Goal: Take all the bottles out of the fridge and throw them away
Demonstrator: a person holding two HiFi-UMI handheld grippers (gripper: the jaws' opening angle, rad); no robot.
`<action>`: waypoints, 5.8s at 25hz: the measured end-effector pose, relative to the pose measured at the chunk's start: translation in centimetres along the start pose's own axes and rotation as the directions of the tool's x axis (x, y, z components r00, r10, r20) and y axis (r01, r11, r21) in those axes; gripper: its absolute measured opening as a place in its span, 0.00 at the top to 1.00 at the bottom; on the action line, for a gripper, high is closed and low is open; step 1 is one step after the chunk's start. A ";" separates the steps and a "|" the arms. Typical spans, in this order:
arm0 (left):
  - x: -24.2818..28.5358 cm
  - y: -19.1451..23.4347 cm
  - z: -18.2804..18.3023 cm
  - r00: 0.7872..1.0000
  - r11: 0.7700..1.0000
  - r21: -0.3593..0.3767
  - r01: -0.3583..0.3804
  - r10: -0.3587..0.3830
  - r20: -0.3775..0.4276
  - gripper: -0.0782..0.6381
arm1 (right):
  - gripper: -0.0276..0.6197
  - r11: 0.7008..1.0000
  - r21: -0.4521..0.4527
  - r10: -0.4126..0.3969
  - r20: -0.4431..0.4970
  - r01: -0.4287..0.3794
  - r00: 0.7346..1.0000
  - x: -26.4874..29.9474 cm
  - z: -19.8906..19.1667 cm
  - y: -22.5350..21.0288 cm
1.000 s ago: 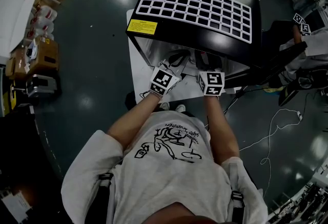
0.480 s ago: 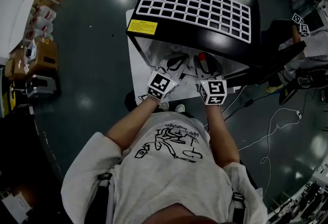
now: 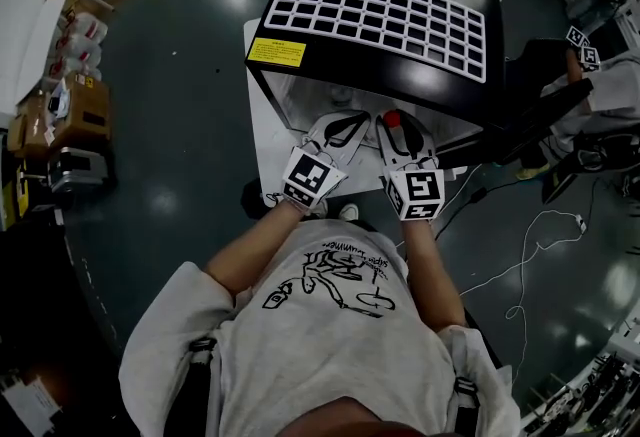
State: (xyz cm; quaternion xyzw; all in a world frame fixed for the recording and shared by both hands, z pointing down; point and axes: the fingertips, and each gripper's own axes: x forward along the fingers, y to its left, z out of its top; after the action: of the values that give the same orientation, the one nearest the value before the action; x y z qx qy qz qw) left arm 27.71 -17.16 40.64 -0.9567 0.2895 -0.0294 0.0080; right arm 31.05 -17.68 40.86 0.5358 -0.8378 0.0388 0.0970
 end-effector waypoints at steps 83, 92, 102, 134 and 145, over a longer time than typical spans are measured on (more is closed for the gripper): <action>-26.3 7.1 5.0 0.891 0.886 -0.109 -0.450 0.454 0.014 0.88 | 0.72 0.837 -0.142 0.533 -0.010 -0.529 0.846 2.6 8.6 25.9; -34.8 7.4 4.5 0.839 0.837 -0.075 -0.542 0.544 0.012 0.88 | 0.72 0.775 -0.162 0.616 -0.020 -0.610 0.788 2.0 8.9 34.1; -41.9 7.6 3.3 0.781 0.780 -0.071 -0.622 0.624 0.004 0.88 | 0.72 0.709 -0.171 0.691 -0.027 -0.684 0.723 1.6 8.1 41.2; -49.2 5.6 2.8 0.634 0.629 -0.092 -0.772 0.773 -0.028 0.88 | 0.72 0.554 -0.207 0.817 -0.051 -0.807 0.574 -0.1 8.5 48.1; -48.3 6.5 3.6 0.595 0.589 -0.101 -0.802 0.803 -0.035 0.88 | 0.72 0.514 -0.211 0.844 -0.047 -0.831 0.534 1.0 9.4 47.4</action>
State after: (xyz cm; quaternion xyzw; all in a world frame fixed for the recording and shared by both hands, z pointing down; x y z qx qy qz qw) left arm -15.79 4.21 34.39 -0.7230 0.6902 -0.0007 -0.0284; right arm -13.38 -0.10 33.68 0.0534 -0.9937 -0.0235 0.0958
